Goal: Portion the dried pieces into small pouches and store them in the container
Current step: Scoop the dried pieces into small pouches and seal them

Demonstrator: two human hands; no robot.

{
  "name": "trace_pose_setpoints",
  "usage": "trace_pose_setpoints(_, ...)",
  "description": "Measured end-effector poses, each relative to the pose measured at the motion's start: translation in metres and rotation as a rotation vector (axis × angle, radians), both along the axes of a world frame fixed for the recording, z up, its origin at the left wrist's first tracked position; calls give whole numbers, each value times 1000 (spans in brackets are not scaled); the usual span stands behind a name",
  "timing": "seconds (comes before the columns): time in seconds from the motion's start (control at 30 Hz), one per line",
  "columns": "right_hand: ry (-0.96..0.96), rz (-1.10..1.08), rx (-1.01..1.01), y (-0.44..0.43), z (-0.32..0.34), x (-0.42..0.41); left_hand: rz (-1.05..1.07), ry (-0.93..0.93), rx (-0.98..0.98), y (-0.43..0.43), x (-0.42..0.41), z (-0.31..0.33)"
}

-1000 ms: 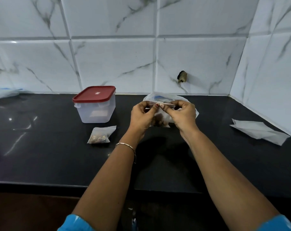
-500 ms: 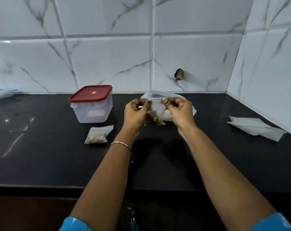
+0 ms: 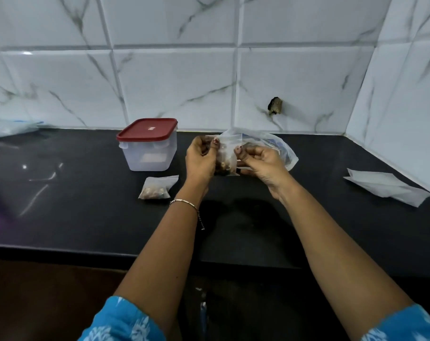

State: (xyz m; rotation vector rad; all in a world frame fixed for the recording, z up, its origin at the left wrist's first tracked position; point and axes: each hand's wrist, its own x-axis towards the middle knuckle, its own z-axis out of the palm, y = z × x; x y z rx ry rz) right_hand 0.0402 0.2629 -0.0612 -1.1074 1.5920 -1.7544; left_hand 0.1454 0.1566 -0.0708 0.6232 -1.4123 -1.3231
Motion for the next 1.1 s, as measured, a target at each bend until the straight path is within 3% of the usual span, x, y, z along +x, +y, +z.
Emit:
trace_pose_setpoints(0.33,-37,124,-19,-12,-3,65,15,-92,-39,-1,72,1)
trace_pose_setpoints(0.57,162,18,71,-50,-15,126,128,-245,-19,-25,153,0)
trace_pose_setpoints(0.7,352,-108,173,-61,-23,140,173,-353,25,-38,165,-12)
trace_pose_setpoints(0.8,375,-135,178,-59,-26,137,148,-430,58,-36,161,-16)
trace_pose_setpoints(0.97,397,-212,123,-37,-20,109,379,-762,-253,-14,140,2)
trace_pose_setpoints(1.1,404,-341,110,0,-14,65,354,-713,-367,14,100,17)
